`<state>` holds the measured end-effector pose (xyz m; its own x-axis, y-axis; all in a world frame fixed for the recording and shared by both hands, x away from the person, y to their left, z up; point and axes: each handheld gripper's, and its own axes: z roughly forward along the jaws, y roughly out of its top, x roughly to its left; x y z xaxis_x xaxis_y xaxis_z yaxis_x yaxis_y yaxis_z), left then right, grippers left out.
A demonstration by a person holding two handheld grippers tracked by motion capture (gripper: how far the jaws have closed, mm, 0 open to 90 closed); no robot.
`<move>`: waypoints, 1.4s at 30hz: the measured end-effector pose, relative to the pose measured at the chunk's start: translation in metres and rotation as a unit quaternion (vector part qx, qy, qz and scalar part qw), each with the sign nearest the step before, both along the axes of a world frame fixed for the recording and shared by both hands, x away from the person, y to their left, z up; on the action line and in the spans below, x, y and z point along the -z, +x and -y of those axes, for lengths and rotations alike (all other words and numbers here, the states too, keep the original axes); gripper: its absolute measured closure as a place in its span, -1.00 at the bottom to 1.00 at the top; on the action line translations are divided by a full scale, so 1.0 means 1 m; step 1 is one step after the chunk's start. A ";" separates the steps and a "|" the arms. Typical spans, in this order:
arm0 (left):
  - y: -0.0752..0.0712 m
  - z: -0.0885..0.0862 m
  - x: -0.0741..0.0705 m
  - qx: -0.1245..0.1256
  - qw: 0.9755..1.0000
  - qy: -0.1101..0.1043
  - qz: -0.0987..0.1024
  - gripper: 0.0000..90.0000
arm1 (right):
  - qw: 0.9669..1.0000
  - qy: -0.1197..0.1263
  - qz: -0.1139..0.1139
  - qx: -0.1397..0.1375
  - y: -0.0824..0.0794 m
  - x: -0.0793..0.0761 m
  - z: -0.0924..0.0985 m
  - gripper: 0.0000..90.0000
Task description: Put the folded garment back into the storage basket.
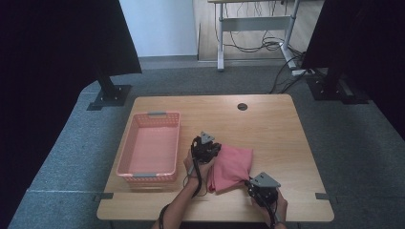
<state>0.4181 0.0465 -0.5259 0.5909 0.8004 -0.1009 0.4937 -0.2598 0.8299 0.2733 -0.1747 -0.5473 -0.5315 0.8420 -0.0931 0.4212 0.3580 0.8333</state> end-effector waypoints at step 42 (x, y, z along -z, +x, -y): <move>-0.009 -0.004 -0.040 0.016 0.999 -0.011 0.038 0.80 | 0.998 0.037 0.050 0.003 -0.008 -0.024 -0.005 0.82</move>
